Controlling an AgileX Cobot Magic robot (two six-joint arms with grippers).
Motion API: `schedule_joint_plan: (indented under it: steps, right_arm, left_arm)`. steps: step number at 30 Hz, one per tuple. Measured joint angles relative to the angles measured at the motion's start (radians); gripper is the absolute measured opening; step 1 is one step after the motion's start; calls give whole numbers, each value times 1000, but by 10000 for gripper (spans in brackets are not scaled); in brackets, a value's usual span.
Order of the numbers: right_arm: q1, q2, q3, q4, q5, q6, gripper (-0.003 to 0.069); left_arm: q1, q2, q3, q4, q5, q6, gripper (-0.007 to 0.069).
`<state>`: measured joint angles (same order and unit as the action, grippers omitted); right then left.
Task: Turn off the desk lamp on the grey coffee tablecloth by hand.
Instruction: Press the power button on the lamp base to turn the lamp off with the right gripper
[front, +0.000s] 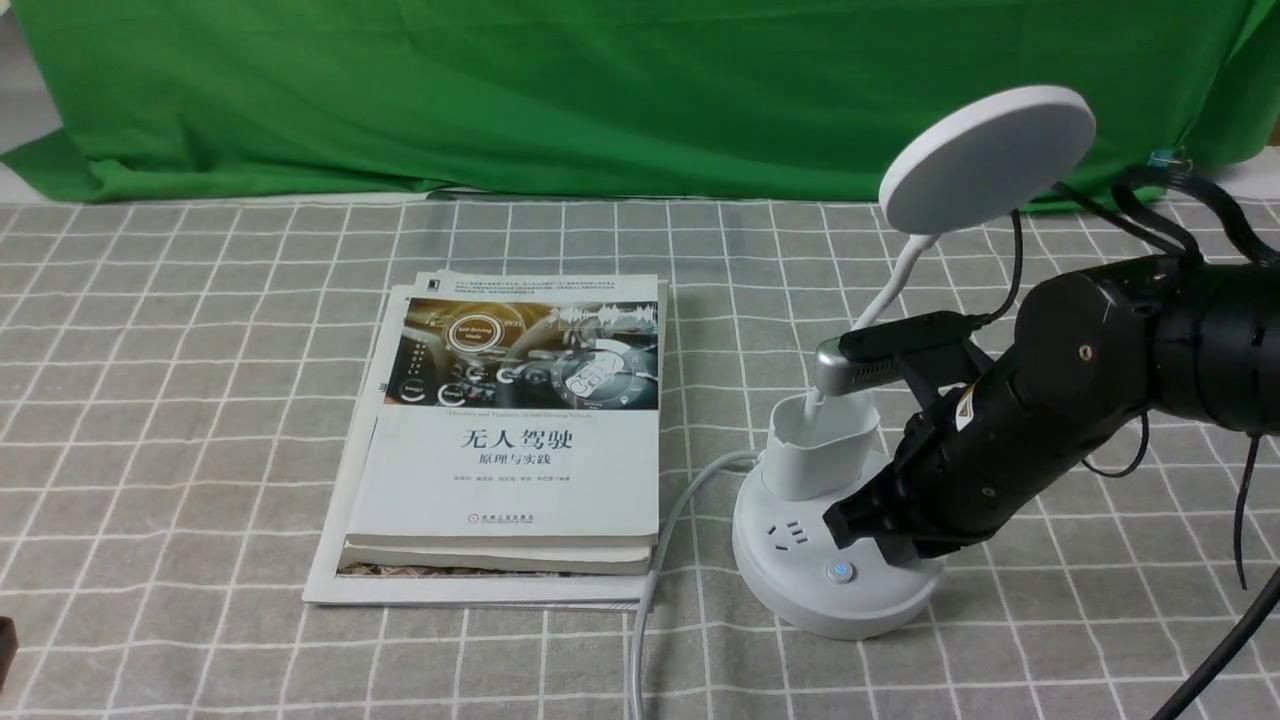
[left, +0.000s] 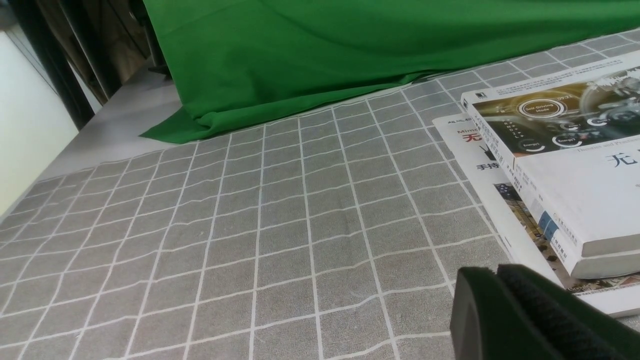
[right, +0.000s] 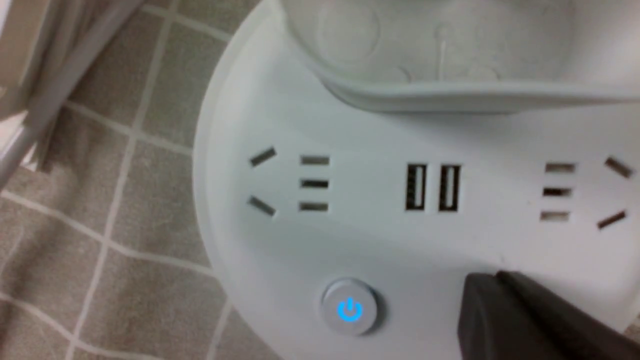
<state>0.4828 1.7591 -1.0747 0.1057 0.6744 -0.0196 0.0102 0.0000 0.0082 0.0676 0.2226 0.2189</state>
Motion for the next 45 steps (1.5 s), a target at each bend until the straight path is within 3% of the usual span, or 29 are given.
schedule_joint_plan:
  steps: [34,45]
  right_arm:
    - [0,12,-12,-6,-10,5,36]
    - [0,-18,-5,-73,-4,51,36]
  left_arm:
    - [0,0,0,0,0,0,19]
    - [0,0,0,0,0,0,19]
